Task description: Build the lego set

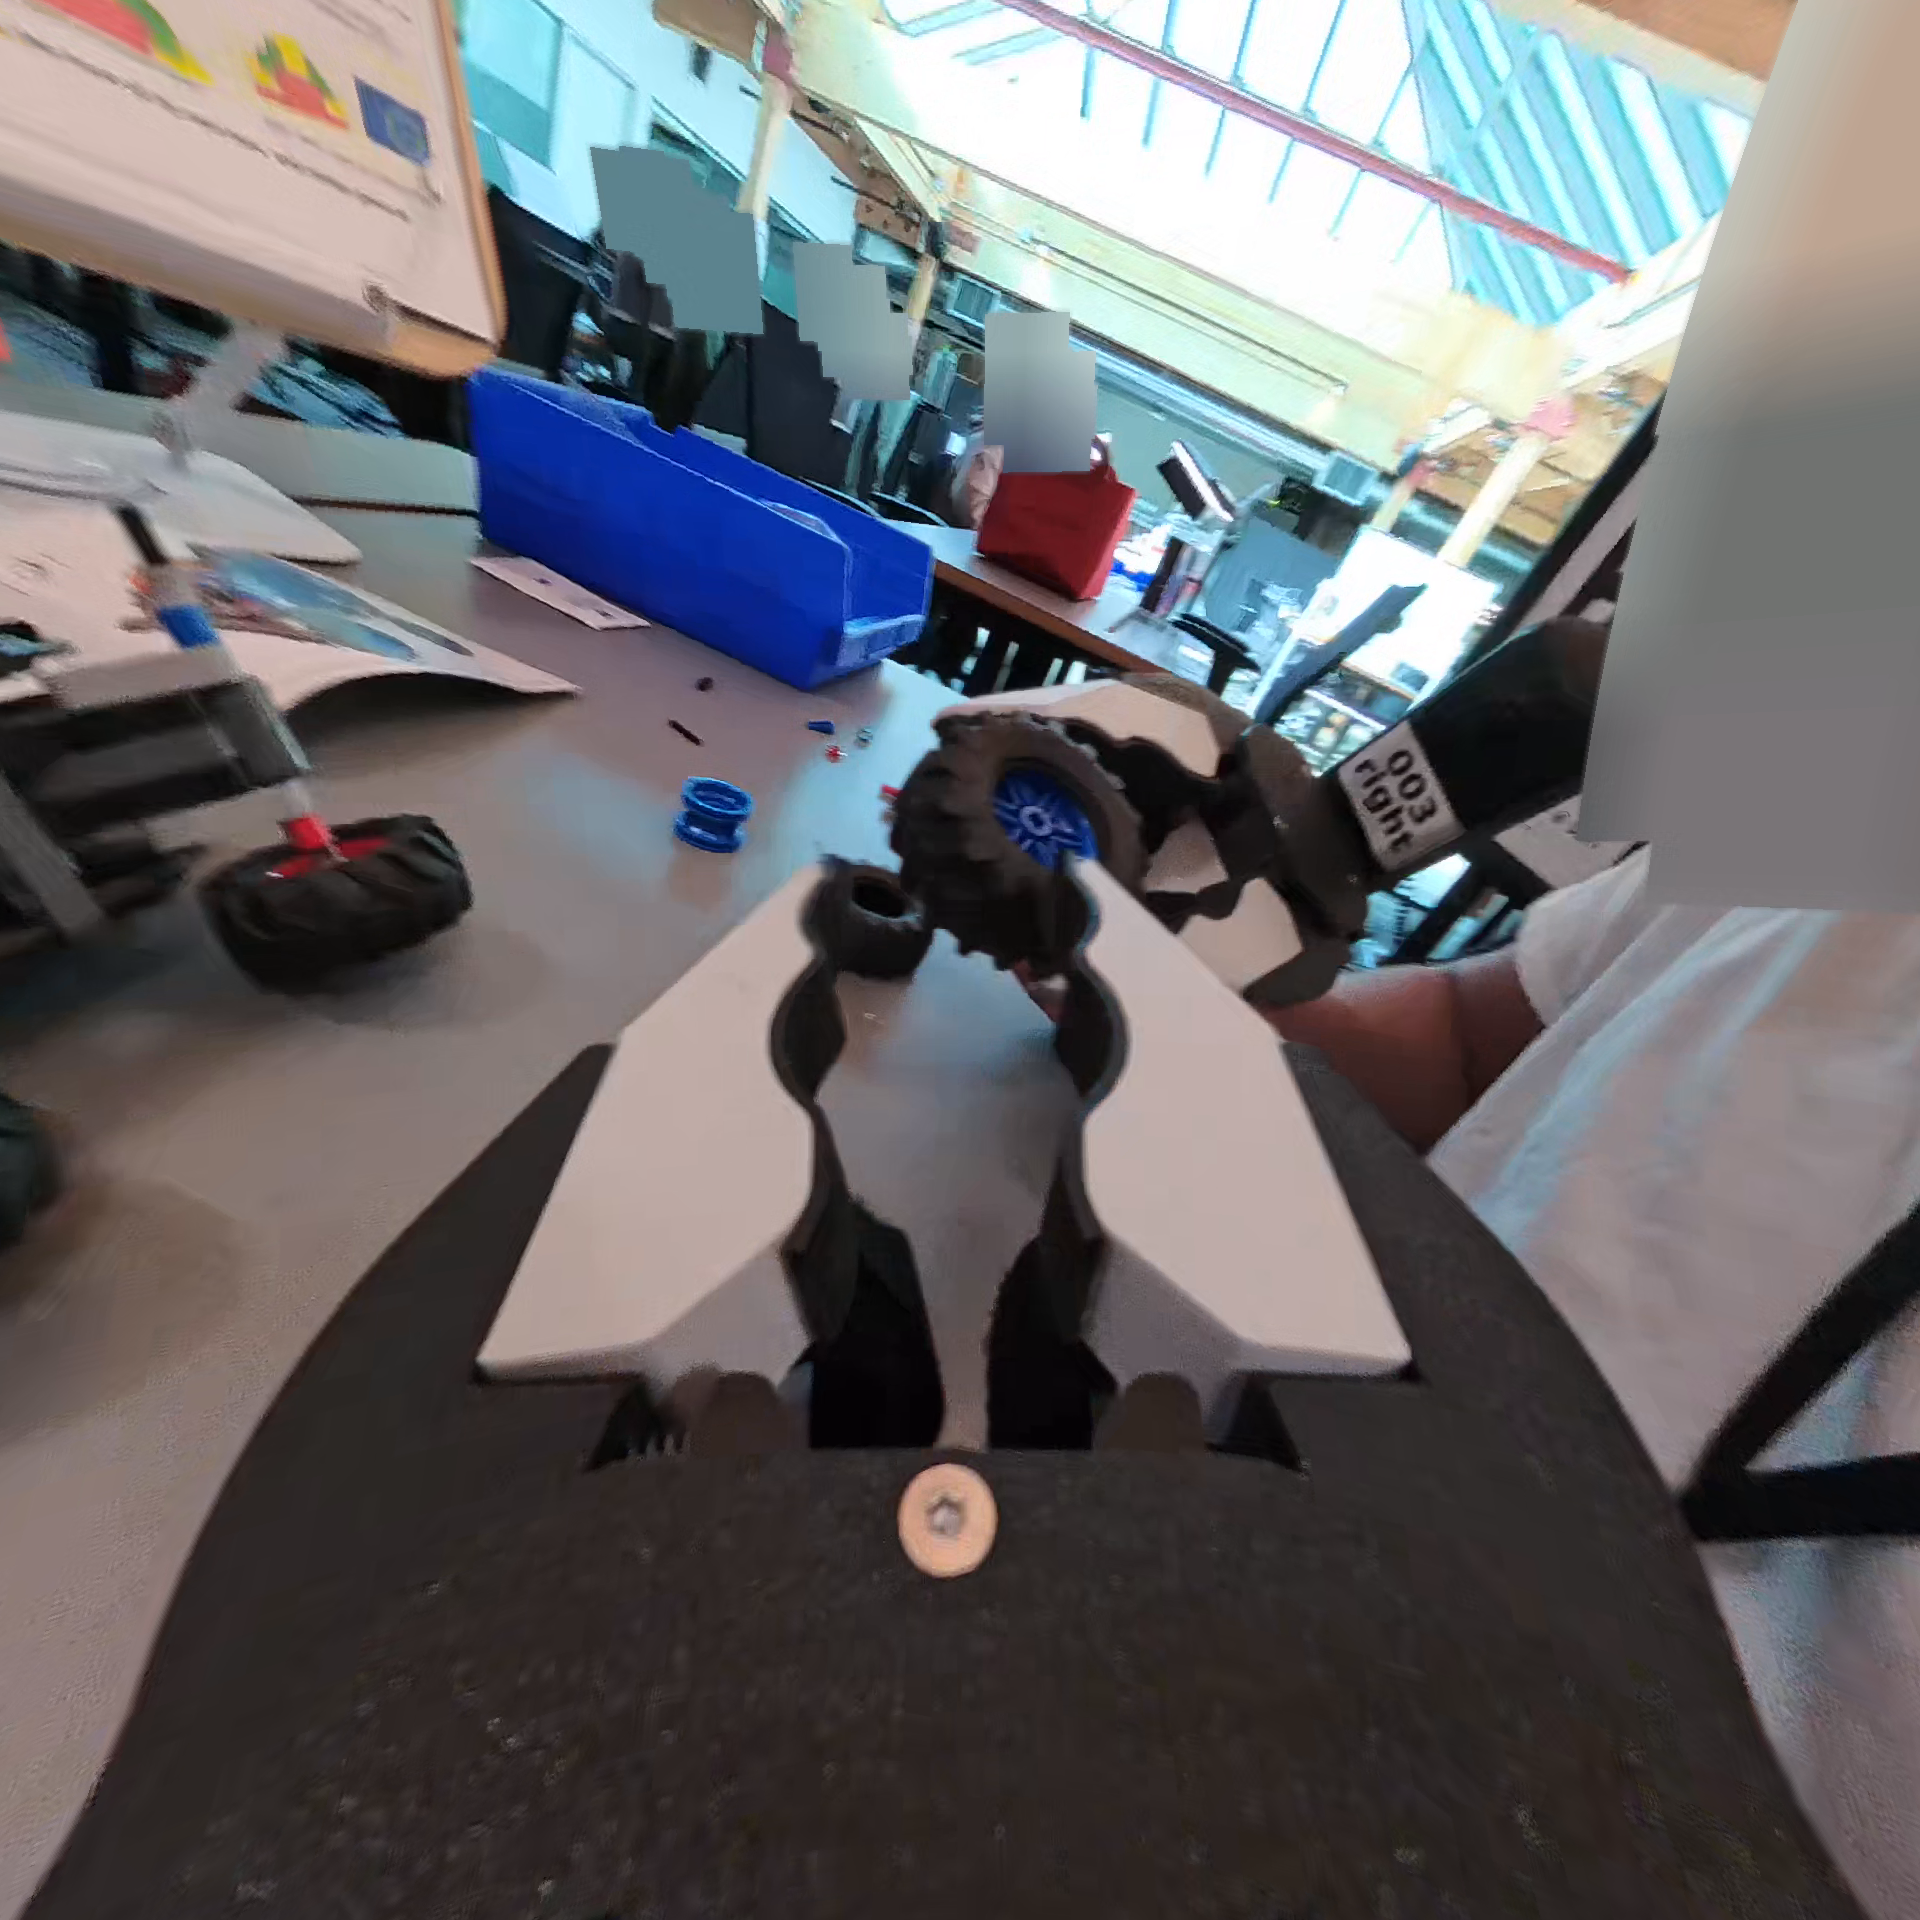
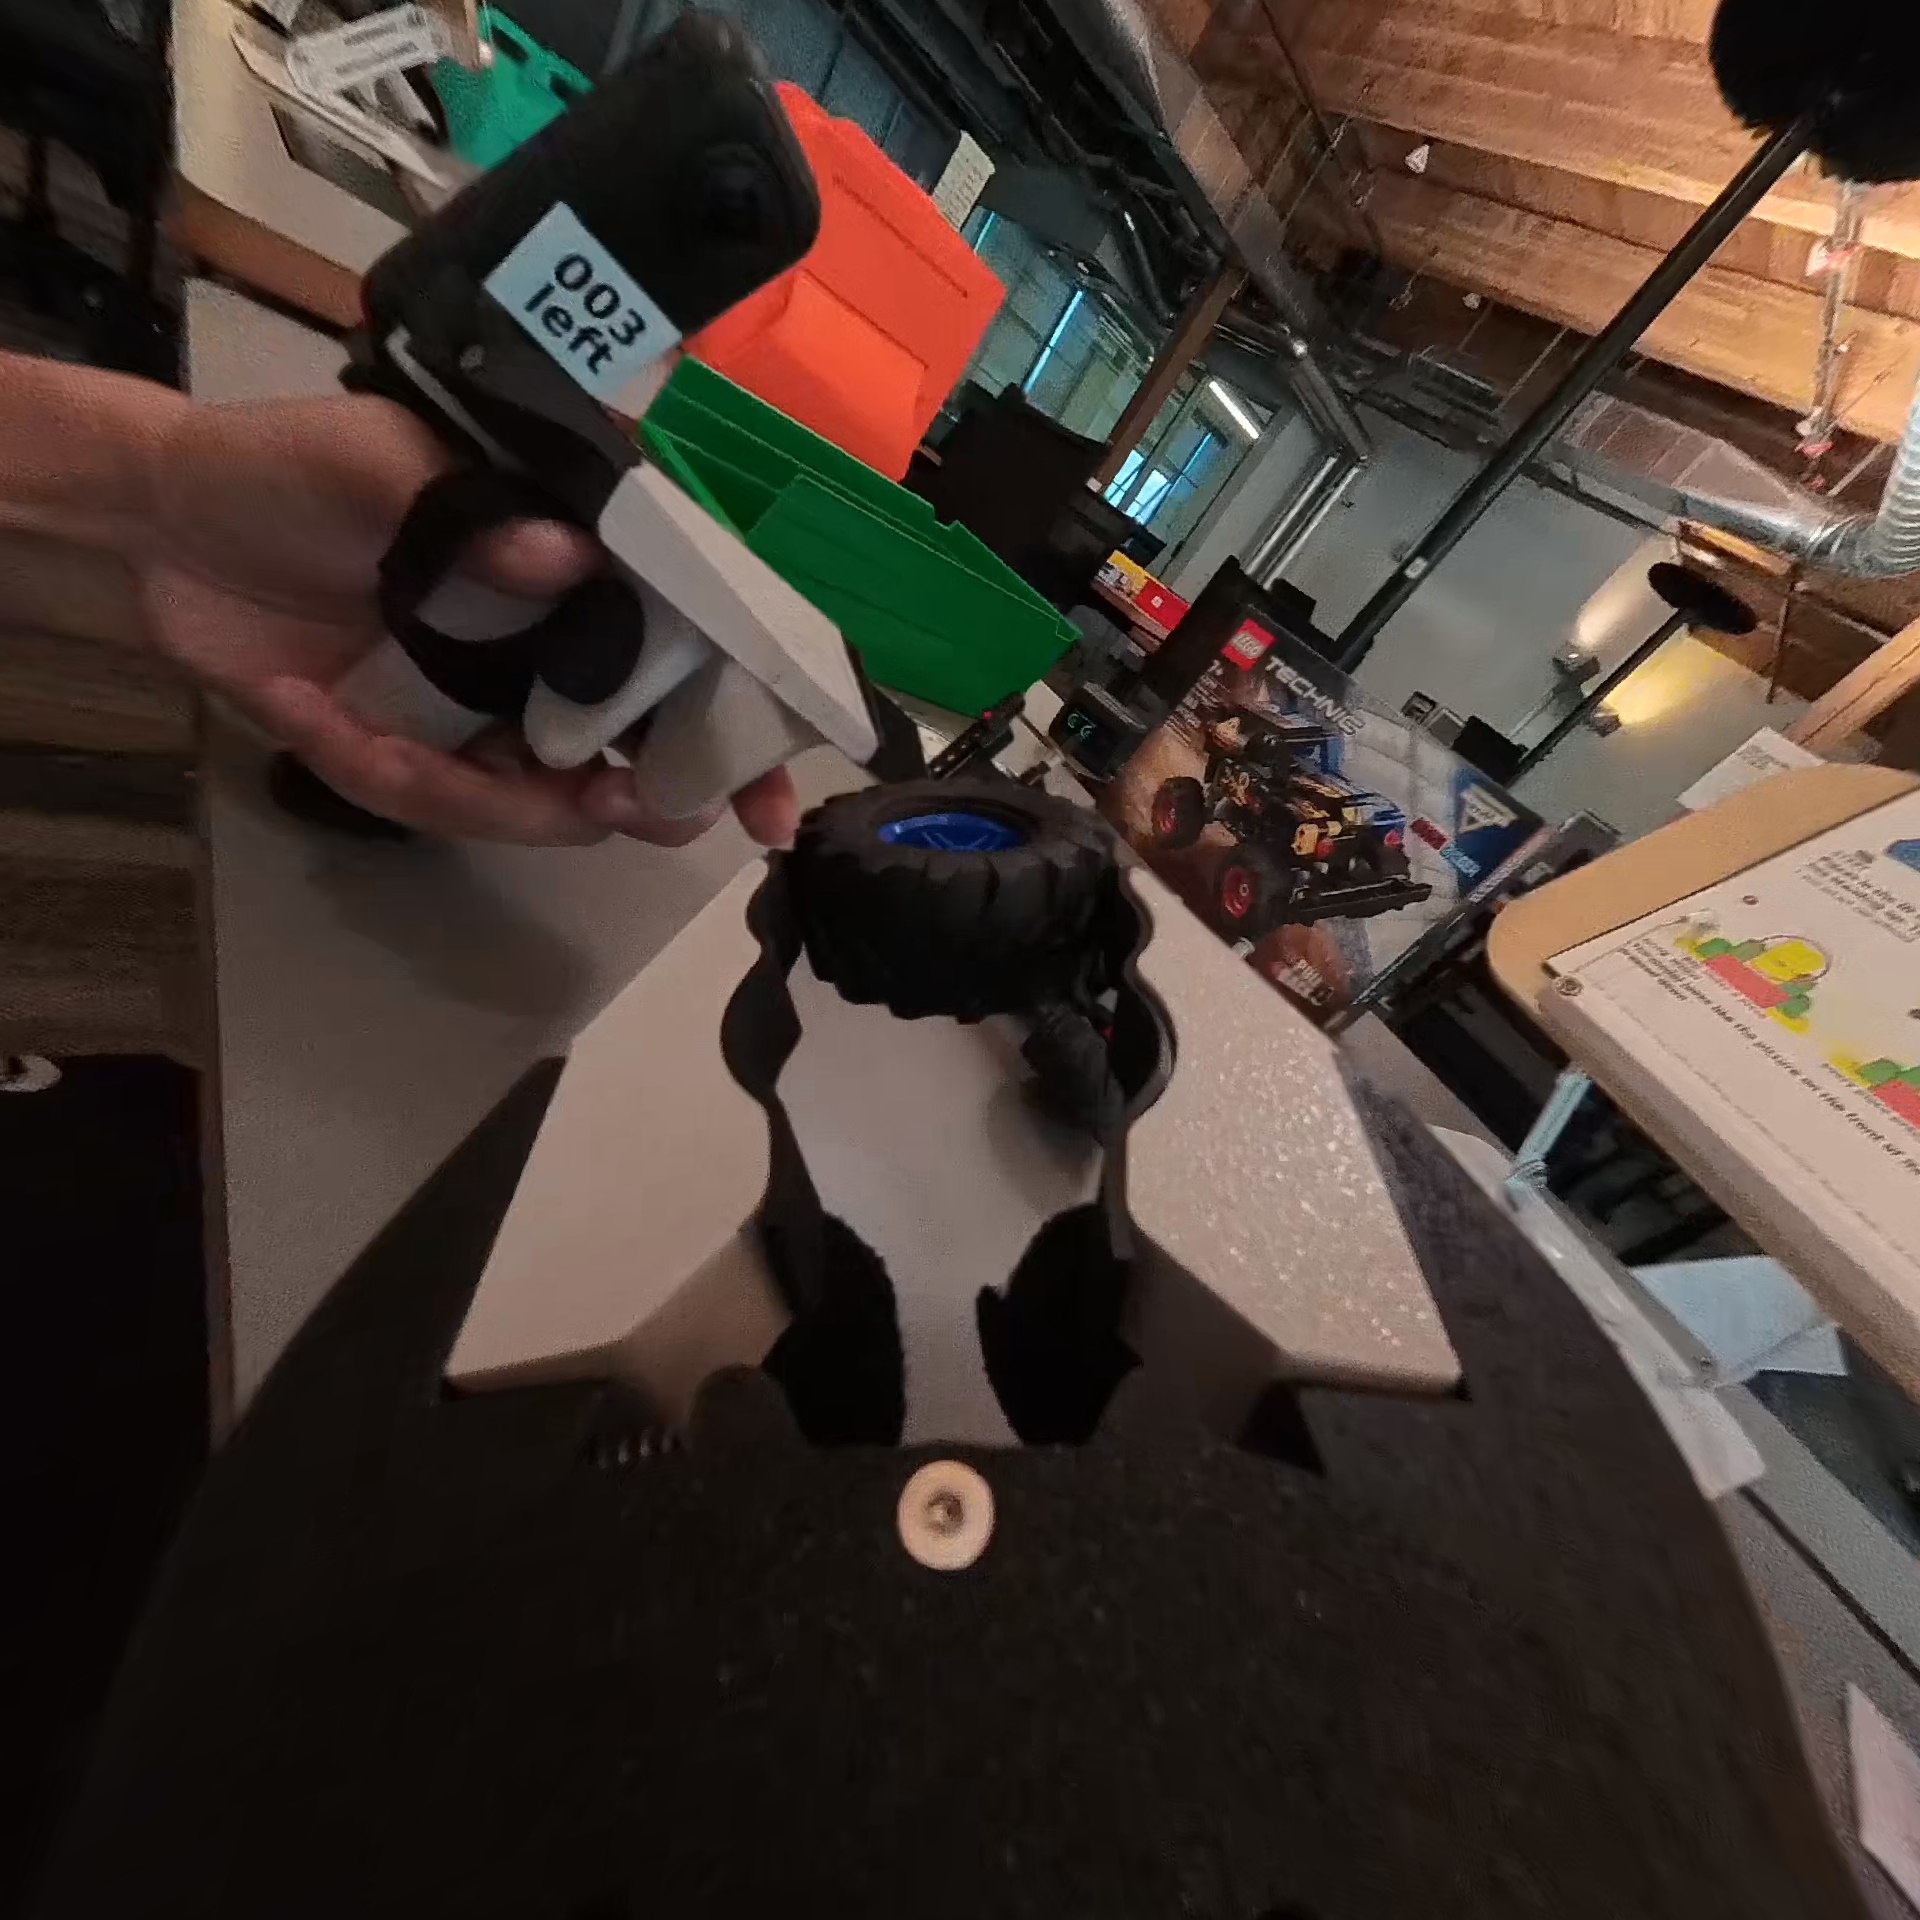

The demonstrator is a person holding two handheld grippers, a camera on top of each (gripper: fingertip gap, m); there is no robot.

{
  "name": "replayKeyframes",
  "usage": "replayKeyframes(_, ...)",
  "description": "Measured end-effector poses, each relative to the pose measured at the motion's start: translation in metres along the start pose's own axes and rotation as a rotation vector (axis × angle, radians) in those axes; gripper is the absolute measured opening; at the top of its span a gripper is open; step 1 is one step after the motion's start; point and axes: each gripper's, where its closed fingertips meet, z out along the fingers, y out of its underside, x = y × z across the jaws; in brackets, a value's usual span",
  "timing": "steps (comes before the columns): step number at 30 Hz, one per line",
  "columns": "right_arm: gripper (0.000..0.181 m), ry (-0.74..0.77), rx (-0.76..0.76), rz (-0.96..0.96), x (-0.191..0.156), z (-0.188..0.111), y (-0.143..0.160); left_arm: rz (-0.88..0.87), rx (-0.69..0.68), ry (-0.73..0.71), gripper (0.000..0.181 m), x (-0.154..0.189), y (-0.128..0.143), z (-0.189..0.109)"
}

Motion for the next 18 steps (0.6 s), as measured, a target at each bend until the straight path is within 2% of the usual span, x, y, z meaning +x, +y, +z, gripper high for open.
replayKeyframes(1,0.059,0.013,-0.013,-0.048,-0.002,0.001,0.001,-0.006,-0.025,0.008,0.026,0.003,0.004,0.002)
replayKeyframes(9,0.059,0.097,-0.118,-0.301,-0.009,0.005,0.012,0.110,-0.205,-0.259,0.016,-0.011,0.017,0.004)
replayKeyframes(12,0.059,0.090,-0.133,-0.273,-0.011,0.007,0.017,0.172,-0.238,-0.308,0.013,-0.011,0.018,0.000)
replayKeyframes(15,0.059,0.042,-0.156,-0.122,-0.013,0.008,0.019,0.240,-0.248,-0.358,0.012,-0.013,0.017,-0.001)
replayKeyframes(18,0.059,0.053,-0.175,-0.180,-0.014,0.011,0.022,0.324,-0.298,-0.428,0.009,-0.018,0.019,-0.002)
